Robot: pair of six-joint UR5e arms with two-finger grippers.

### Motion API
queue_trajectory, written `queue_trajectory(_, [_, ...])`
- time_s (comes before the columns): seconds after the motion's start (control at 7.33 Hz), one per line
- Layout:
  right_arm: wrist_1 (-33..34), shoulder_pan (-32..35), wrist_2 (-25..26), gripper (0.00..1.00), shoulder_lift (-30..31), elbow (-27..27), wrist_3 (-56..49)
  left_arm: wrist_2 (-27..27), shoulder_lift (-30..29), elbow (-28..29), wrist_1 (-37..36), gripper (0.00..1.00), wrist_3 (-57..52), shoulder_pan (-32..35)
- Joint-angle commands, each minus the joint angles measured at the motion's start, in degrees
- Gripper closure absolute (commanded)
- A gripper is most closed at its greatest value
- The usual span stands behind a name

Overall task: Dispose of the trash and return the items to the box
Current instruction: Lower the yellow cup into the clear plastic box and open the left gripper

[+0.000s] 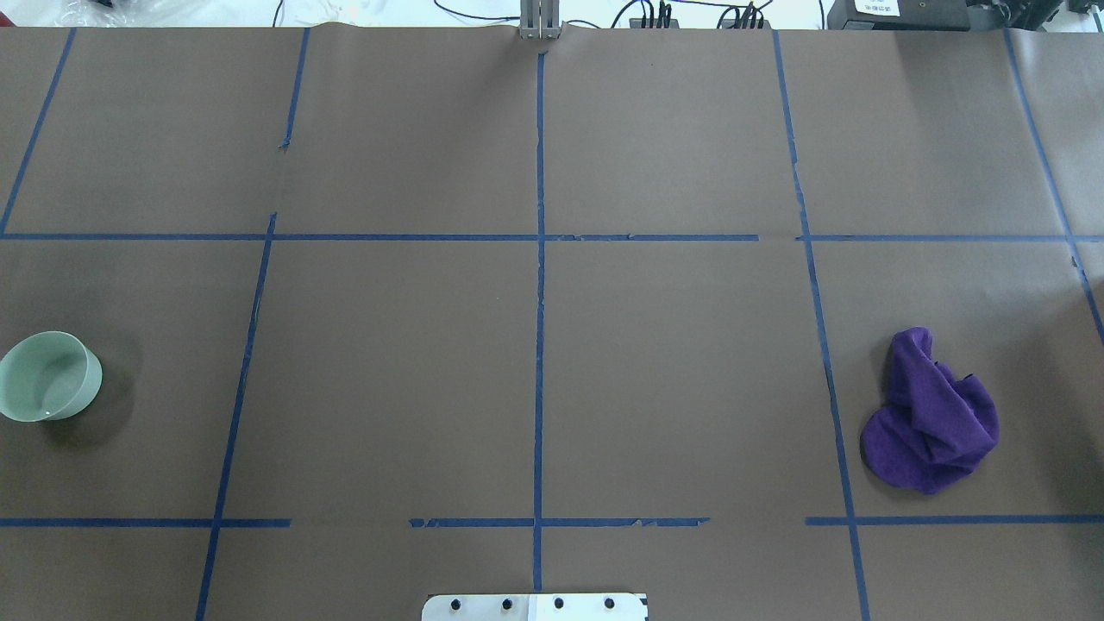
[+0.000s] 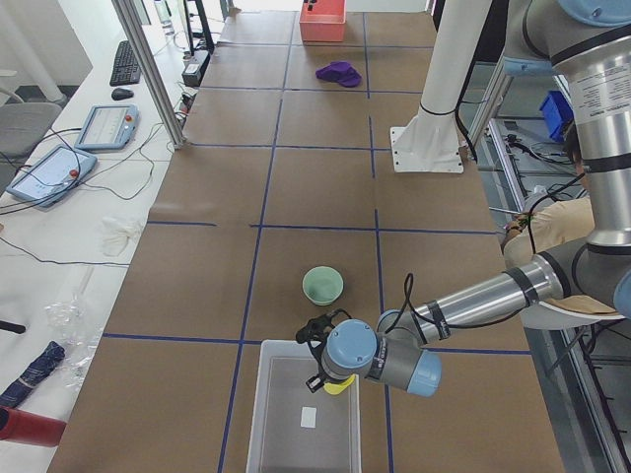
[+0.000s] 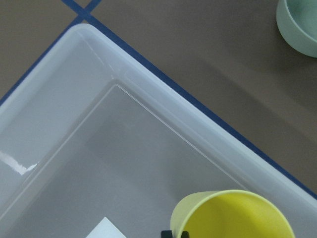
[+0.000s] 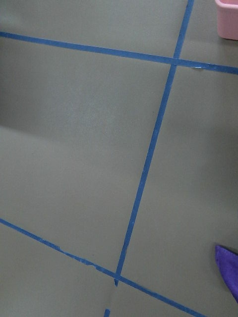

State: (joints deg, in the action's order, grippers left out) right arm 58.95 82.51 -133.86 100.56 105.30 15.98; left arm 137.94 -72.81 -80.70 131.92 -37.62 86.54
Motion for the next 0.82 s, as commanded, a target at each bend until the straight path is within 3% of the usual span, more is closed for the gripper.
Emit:
queue_trajectory(0.0, [-0.2,-0.1,-0.2,0.0,0.1,-0.1,0.1,0.0,0.2,0.0,0.6,0.49,0.2,-0.1])
queue_trajectory(0.27, [-0.3,-0.2,-0.7,0.0,0.0,0.1,0.2,-0.1,0.0,-2.9,1.7,0.27,7.0,0.1])
queue_trajectory(0.41, [-0.4,-0.9,-1.2,0.0,0.0,0.4,2.0,-0.7,0.0,-8.0,1.4,0.07,14.4,0.4])
queue_trajectory(0.55, [-0.1,-4.3,-1.4,0.0,-0.2,3.2,6.3,-0.8,-0.7,-10.1,0.6,0.0,16.9,0.4])
queue_trajectory(0.68, [-0.2,-10.0,-0.4,0.0,0.0,7.1,15.9,-0.7,-1.8,-11.4,-2.3,0.0,17.8,0.7])
